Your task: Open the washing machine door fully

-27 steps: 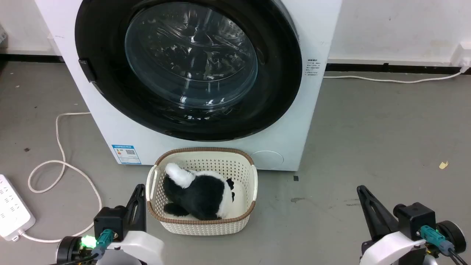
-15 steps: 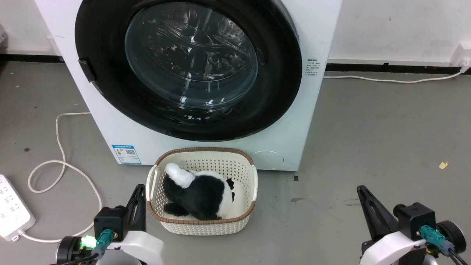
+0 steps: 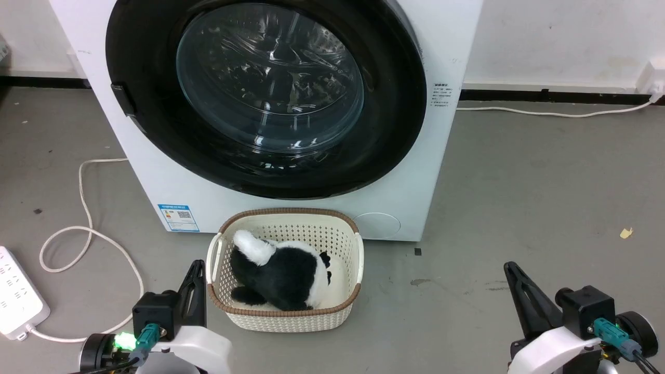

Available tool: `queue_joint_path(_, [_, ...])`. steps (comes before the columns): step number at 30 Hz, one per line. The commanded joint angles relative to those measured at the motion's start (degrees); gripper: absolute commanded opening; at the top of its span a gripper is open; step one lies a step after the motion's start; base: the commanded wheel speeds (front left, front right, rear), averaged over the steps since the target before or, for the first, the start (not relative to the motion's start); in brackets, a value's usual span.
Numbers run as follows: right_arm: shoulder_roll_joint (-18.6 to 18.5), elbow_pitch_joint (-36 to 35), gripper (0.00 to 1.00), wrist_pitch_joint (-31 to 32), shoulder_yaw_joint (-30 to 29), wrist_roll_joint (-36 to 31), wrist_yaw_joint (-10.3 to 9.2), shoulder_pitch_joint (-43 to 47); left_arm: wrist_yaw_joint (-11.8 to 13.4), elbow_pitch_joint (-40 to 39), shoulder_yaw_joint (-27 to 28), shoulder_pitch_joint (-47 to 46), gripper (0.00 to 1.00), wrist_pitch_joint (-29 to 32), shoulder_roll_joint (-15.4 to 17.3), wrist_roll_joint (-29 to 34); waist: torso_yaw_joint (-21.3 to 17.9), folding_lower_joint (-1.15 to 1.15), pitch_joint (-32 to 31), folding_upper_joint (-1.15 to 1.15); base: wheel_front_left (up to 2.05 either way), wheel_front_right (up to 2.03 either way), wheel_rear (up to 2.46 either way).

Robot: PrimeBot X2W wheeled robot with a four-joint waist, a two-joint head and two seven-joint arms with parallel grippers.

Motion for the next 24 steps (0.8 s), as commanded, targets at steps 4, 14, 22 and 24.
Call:
queue_joint_path(4, [0.0, 0.0, 1.0, 0.0, 0.0, 0.0, 0.0, 0.0, 0.0, 0.0, 0.0, 0.0, 1.0, 0.0, 0.0, -0.1, 0.0, 0.0, 0.0, 0.0, 0.0, 0.0, 0.0])
queue_joint_path(14, [0.0, 0.1, 1.0, -0.9, 0.0, 0.9, 0.0, 0.1, 0.3, 0.2, -0.6, 0.0, 1.0, -0.9, 0.0, -0.2, 0.1, 0.0, 0.2, 0.0, 0.0, 0.0, 0.0])
queue_joint_path(22, [-0.4, -0.3, 1.0, -1.8, 0.0, 1.8, -0.01, -0.2, 0.8, 0.2, -1.4, -0.4, 1.0, -1.8, 0.0, -0.4, 0.5, 0.0, 1.0, 0.0, 0.0, 0.0, 0.0])
queue_joint_path(24, [-0.7, -0.4, 1.0, -2.1, -0.2, 2.4, -0.01, -0.4, 1.0, 0.2, -1.7, -0.6, 1.0, -2.1, 0.0, -0.6, 0.7, 0.0, 1.4, 0.0, 0.0, 0.0, 0.0])
